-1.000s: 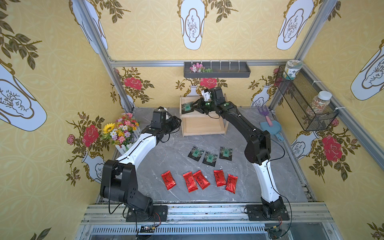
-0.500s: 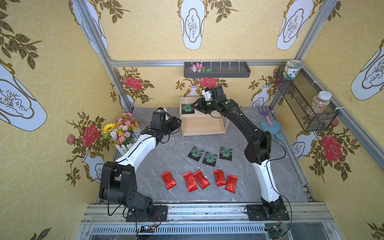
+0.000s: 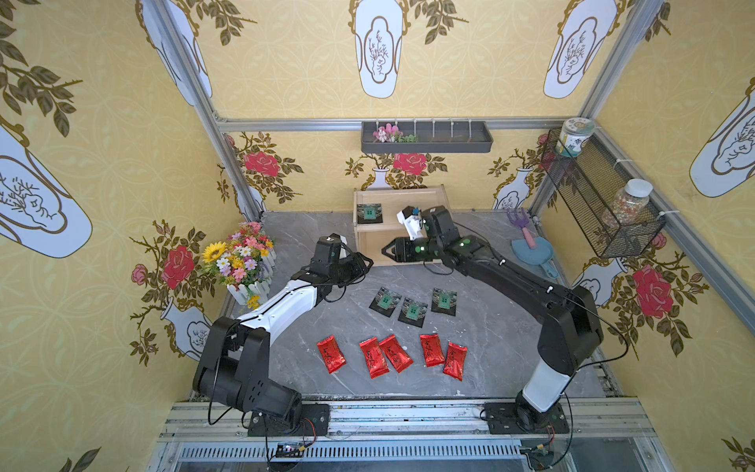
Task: Place the tea bags on the shelf by color
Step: Pick up the tea bag from the center of the board.
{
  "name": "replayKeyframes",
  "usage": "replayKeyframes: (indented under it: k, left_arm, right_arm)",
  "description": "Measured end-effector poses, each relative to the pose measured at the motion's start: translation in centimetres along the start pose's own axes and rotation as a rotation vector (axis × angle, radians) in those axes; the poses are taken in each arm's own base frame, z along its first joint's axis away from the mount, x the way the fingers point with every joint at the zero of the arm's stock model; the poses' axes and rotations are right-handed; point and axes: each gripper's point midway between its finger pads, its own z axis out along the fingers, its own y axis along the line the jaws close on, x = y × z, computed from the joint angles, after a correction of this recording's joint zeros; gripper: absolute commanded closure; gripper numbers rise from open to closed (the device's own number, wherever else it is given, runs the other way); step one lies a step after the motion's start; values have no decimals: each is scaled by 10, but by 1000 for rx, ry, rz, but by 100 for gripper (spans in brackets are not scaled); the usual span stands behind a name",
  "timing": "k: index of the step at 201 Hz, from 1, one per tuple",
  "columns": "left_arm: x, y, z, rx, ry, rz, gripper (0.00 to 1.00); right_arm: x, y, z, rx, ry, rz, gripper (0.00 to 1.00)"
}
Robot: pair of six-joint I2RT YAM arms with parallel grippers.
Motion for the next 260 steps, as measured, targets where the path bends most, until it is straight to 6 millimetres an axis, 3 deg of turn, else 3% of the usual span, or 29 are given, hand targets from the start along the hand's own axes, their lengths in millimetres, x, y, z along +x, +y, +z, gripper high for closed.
replayKeyframes:
  k: [16,50,82,145,260]
  left_arm:
    - [10,2,8,2,22,6,48]
    - [25,11,23,-5,59,6,48]
    - [36,30,36,-46,96,-11,49]
    - [57,53,55,-84,175,-39,55]
    - [72,51,62,-22,250,-14,56]
  right_arm:
    - [39,-11,7,43,55,-2,53]
    - [102,-35,25,80,143,29,56]
    - [134,-62,41,120,191,114,56]
    - [144,-82,65,134,199,163,57]
    - [135,-104,81,148,201,198,63]
